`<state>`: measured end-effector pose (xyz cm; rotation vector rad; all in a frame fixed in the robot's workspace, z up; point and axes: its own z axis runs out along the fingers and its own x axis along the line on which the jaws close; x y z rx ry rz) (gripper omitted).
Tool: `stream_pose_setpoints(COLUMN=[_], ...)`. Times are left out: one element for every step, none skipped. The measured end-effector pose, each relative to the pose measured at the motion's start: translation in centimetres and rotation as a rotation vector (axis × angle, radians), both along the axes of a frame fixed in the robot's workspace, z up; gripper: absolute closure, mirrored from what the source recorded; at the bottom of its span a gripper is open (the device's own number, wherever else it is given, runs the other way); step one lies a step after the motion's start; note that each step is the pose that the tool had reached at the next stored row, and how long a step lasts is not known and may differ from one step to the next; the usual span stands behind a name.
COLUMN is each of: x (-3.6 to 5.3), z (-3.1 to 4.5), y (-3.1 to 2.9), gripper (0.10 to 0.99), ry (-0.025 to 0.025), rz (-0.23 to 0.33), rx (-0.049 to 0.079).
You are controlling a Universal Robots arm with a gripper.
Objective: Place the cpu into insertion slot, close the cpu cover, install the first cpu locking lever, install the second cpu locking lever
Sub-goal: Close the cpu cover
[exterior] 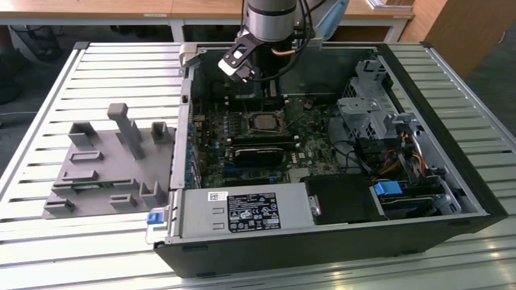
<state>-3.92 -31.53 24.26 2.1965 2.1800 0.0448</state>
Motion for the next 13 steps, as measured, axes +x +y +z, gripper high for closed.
stream_pose_setpoints(x=[0.00, 0.00, 0.00, 0.00, 0.00, 0.00, 0.00, 0.00, 0.00, 0.00, 0.00, 0.00, 0.00], z=[0.12, 0.26, 0.43, 0.62, 0.83, 1.06, 1.31, 1.58, 1.87, 2.18, 2.50, 2.70, 2.73], y=[0.00, 0.00, 0.00, 0.00, 0.00, 0.00, 0.00, 0.00, 0.00, 0.00, 0.00, 0.00, 0.00], gripper=[0.980, 0.980, 0.980, 0.980, 0.980, 0.980, 0.980, 0.980, 0.980, 0.980, 0.980, 0.980, 0.980], ry=[0.0000, 0.0001, 0.0001, 0.0001, 0.0001, 0.0001, 0.0001, 0.0001, 0.0001, 0.0001, 0.0001, 0.0001, 0.0003], rz=[0.000, 0.000, 0.000, 0.000, 0.000, 0.000, 0.000, 0.000, 0.000, 0.000, 0.000, 0.000, 0.000], rx=[0.000, 0.000, 0.000, 0.000, 0.000, 0.000, 0.000, 0.000, 0.000, 0.000, 0.000, 0.000, 0.000])
